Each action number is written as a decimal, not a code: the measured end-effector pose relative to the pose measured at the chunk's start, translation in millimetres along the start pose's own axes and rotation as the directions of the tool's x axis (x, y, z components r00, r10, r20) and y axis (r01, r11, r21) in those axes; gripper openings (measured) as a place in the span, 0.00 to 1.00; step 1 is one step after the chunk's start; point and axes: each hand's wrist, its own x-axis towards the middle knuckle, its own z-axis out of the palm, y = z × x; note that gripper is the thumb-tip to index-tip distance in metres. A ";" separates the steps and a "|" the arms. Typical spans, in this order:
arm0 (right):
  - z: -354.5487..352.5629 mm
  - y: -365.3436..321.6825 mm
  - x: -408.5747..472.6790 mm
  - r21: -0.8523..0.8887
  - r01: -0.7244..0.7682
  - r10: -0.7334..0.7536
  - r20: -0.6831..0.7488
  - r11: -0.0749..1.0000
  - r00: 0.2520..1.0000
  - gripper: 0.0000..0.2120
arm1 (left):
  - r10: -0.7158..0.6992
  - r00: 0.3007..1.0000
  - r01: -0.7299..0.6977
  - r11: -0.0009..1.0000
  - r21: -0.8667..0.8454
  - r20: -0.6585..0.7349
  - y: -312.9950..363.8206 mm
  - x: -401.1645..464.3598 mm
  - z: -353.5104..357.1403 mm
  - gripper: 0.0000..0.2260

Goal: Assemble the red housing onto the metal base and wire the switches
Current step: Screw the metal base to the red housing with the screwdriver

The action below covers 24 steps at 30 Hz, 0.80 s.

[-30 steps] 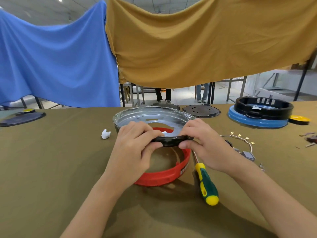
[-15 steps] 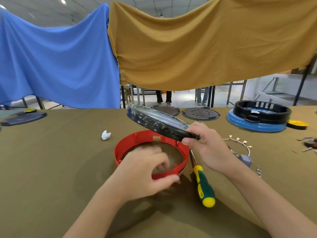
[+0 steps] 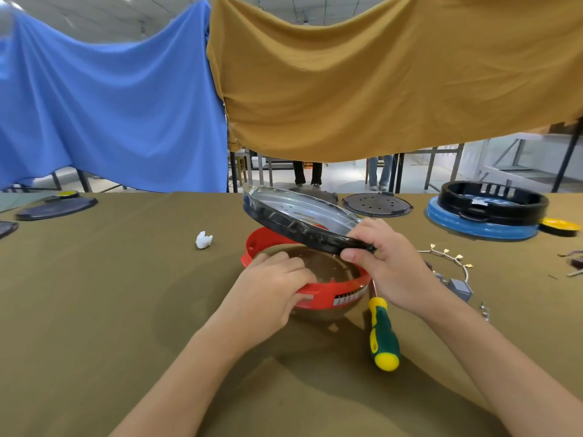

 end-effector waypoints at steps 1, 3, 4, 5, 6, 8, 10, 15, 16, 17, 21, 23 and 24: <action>0.5 0.3 -0.3 -0.008 0.001 -0.001 0.011 1.000 1.000 0.15 | -0.021 1.000 0.021 1.000 -0.003 0.008 -1.2 -0.2 1.3 0.05; 1.7 1.2 -0.7 -0.022 0.003 -0.002 0.029 1.000 1.000 0.14 | -0.083 0.995 0.086 0.996 -0.040 0.054 -4.0 -2.5 6.0 0.05; 2.2 2.0 -0.9 -0.028 0.006 -0.005 0.035 1.000 0.999 0.14 | -0.116 0.989 0.121 0.991 -0.057 0.087 -5.8 -3.9 9.7 0.06; 2.7 3.1 -1.2 -0.035 0.008 -0.007 0.041 0.999 0.999 0.12 | -0.142 0.983 0.151 0.986 -0.071 0.116 -7.7 -5.7 13.4 0.07; 3.1 4.5 -1.2 -0.046 0.011 -0.009 0.047 0.999 0.999 0.10 | -0.162 0.978 0.174 0.981 -0.086 0.135 -8.8 -6.6 15.5 0.08; 4.5 6.8 -1.5 -0.082 0.022 -0.016 0.062 0.996 0.998 0.04 | -0.182 0.976 0.195 0.975 -0.107 0.122 -9.3 -6.5 15.6 0.09; 6.8 7.1 -2.3 -0.116 0.045 -0.034 0.088 0.992 0.996 0.03 | -0.180 0.981 0.187 0.976 -0.110 0.069 -8.2 -6.2 11.2 0.09; 8.2 6.5 -2.0 -0.113 0.056 -0.046 0.089 0.992 0.995 0.07 | -0.094 0.995 0.092 0.995 -0.049 -0.042 1.7 -6.0 -1.8 0.08; 8.2 7.0 -2.2 -0.127 0.057 -0.045 0.093 0.990 0.995 0.07 | -0.055 0.996 0.054 0.998 -0.017 -0.064 3.7 -4.9 -3.7 0.07; 8.5 7.8 -2.6 -0.146 0.057 -0.042 0.102 0.988 0.994 0.06 | -0.013 0.997 0.014 1.000 0.015 -0.077 5.2 -4.4 -4.9 0.06; 8.2 7.5 -3.0 -0.159 0.061 -0.045 0.103 0.985 0.994 0.04 | 0.067 0.995 -0.062 0.996 0.069 -0.076 3.8 -3.7 -6.5 0.10; 7.6 6.6 -2.9 -0.156 0.067 -0.050 0.115 0.986 0.992 0.06 | 0.074 0.994 -0.068 0.995 0.073 -0.083 1.9 -3.0 -6.0 0.11; 7.6 6.4 -2.7 -0.163 0.070 -0.049 0.127 0.984 0.991 0.05 | 0.073 0.994 -0.067 0.995 0.071 -0.083 1.5 -2.6 -6.0 0.12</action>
